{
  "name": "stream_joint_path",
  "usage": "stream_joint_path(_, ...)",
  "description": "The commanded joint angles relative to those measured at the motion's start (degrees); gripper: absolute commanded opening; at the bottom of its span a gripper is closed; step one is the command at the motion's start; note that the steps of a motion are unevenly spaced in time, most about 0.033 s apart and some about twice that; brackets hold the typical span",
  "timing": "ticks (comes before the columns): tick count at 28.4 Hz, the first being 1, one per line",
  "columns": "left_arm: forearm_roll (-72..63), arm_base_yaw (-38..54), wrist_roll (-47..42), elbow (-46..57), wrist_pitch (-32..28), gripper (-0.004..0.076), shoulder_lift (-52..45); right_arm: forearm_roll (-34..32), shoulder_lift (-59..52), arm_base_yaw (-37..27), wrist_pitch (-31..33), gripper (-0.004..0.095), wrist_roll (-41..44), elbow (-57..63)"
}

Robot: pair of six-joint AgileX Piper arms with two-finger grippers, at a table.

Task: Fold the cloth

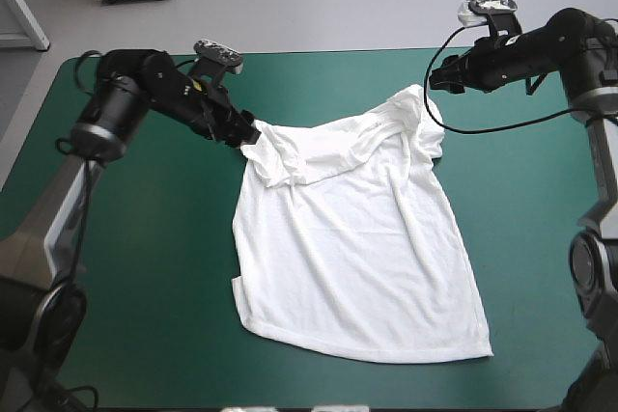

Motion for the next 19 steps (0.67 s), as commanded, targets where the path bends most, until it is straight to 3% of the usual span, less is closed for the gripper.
stream_joint_path(1,-0.85,-0.1,-0.13,2.83,1.29,0.0517,-11.56,0.91,-8.9,1.46,-0.12,0.0577,-0.51,1.18)
stream_joint_path(4,-0.85,-0.1,-0.13,9.77,0.75,0.0517,-19.29,-2.49,-14.48,4.5,0.54,0.0577,0.52,5.78)
stream_joint_path(10,1.48,-4.67,-2.12,27.83,-0.65,0.0517,-32.64,-15.94,-25.21,13.08,3.52,0.0577,6.9,17.09)
stream_joint_path(14,2.44,-9.87,-2.8,36.57,0.62,0.0517,-34.3,-22.91,-30.65,17.86,6.02,0.0577,10.74,22.8)
stream_joint_path(19,5.81,-12.92,-3.79,43.69,-4.06,0.0517,-31.85,-26.04,-36.64,19.49,6.02,0.0577,11.33,28.15)
